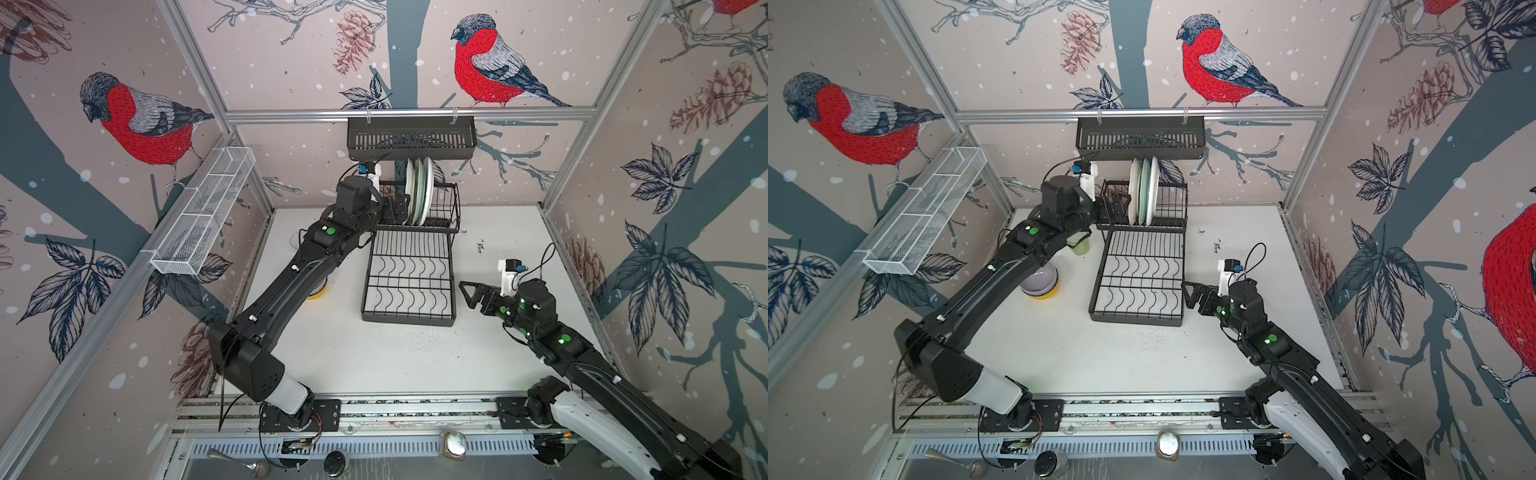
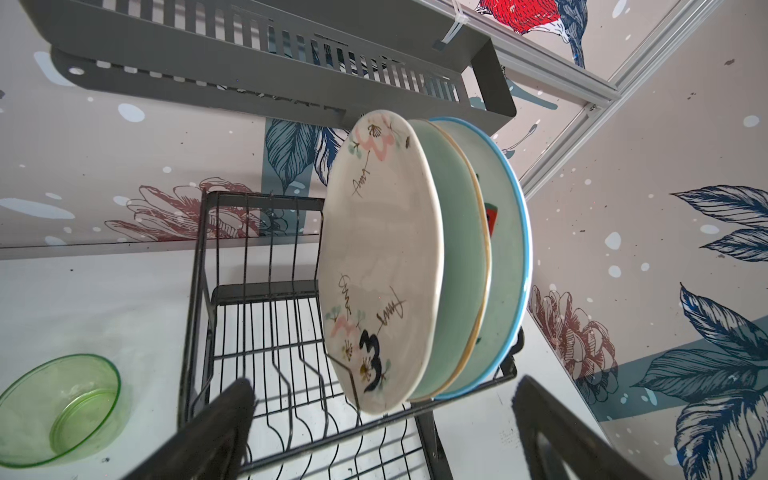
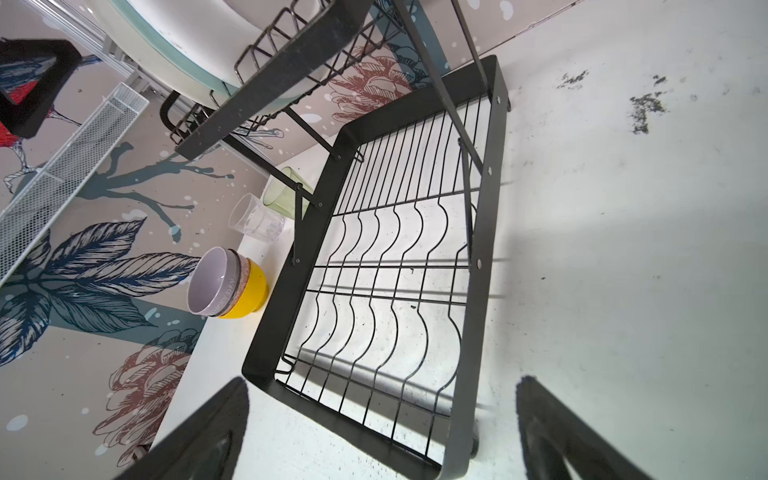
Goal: Unload the mixed dishes from the dish rack
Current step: 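Reach the left gripper to the white plate at the front of the rack, then close the left gripper on the rim of the white plate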
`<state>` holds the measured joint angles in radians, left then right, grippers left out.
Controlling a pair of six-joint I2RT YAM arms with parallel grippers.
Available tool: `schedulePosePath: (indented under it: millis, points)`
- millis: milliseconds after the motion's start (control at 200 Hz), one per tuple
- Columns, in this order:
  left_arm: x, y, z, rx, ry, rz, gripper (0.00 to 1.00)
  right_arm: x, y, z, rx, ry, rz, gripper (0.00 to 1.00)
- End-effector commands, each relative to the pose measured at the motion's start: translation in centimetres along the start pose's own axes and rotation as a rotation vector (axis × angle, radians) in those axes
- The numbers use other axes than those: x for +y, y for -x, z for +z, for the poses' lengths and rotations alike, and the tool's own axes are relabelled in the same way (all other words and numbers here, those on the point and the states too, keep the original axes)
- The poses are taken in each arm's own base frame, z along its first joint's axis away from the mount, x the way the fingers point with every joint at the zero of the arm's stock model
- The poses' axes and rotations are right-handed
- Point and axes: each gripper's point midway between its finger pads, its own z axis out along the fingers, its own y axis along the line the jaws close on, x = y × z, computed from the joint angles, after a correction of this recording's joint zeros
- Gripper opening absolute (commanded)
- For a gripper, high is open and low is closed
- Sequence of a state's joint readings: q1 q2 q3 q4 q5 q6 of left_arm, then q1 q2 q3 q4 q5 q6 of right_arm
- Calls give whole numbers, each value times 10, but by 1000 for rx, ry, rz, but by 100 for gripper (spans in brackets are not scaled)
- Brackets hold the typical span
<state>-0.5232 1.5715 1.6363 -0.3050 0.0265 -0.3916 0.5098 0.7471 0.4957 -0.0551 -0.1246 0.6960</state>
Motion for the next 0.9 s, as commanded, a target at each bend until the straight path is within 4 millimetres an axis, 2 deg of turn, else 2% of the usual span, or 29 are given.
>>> schedulePosePath:
  millis: [0,180,395,495,775,895]
  points:
    - [-8,9,9,-21,-26,26,97,-2,4,1,-13,-17,-32,100]
    - [-5,16,22,-46,-4,35,93,-5,5,4,-14,-32,-26,100]
    - [-4,15,35,-42,0,42,75,-10,5,7,10,-57,-27,99]
    - [-5,11,42,-24,-8,47,75,-14,5,7,14,-78,-25,100]
    - [-4,6,59,-4,-14,60,62,-24,6,8,10,-99,-2,100]
    - [-6,3,67,29,-20,76,61,-26,6,8,13,-100,0,98]
